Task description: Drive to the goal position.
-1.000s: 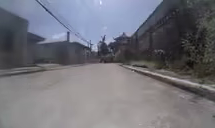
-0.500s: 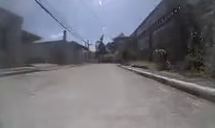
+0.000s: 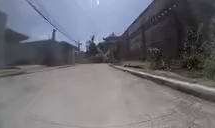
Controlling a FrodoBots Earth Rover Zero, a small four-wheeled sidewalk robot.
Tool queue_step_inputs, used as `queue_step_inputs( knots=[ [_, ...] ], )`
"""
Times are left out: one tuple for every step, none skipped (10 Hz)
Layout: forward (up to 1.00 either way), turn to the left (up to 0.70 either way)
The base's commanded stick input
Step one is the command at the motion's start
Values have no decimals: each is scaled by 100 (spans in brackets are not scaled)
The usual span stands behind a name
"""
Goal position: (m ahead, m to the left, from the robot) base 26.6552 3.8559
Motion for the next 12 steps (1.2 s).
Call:
queue_step_inputs(
  knots=[
    [85,0],
    [85,0],
    [85,0],
    [85,0],
    [85,0],
    [85,0],
    [85,0],
    [85,0],
    [85,0],
    [85,-17],
    [85,-34],
    [85,-34]
  ],
)
